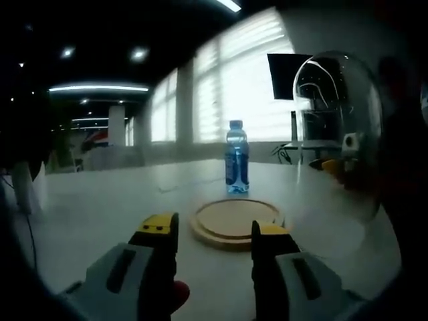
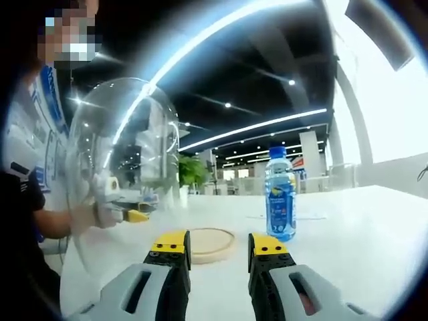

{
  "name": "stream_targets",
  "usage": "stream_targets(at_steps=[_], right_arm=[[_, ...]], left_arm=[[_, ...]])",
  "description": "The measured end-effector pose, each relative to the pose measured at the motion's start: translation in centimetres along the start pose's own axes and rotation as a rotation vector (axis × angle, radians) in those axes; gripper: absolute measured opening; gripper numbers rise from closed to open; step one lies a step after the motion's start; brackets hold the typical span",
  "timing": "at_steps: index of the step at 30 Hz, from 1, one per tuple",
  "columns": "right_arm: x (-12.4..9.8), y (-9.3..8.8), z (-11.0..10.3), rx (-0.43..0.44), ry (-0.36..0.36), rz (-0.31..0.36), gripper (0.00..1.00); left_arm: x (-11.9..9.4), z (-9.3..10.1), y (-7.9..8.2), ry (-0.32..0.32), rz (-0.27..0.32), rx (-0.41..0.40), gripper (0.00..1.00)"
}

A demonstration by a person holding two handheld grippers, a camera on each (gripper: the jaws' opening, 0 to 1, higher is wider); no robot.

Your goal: Open the cover put in the Mizone put the cover back on

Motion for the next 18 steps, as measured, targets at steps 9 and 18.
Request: stream_targets(at_steps=[9,18], right_arm=[[0.6,0.3,0.6,0.007,-0.024,-0.006,0.28],[1.3,2.0,1.2,-0.017,-0.019,-0.001,0.28]], left_arm=[[0.0,-0.1,-0.1,0.005,-0.007,0.005,0.35],[-0.1,-0.1,0.0,0.005,0.004,-0.006,0.35]])
Point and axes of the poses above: the point that each gripper's makers call its tool centre point, and the gripper's own axes: x roughly forward along the fingers, z roughly to its right, y roughly out of its top, the point moved 10 cm from there along -x, roughly backward along the fingers, and after that the axes turned 2 degrees about -x, right-handed, at the moved point
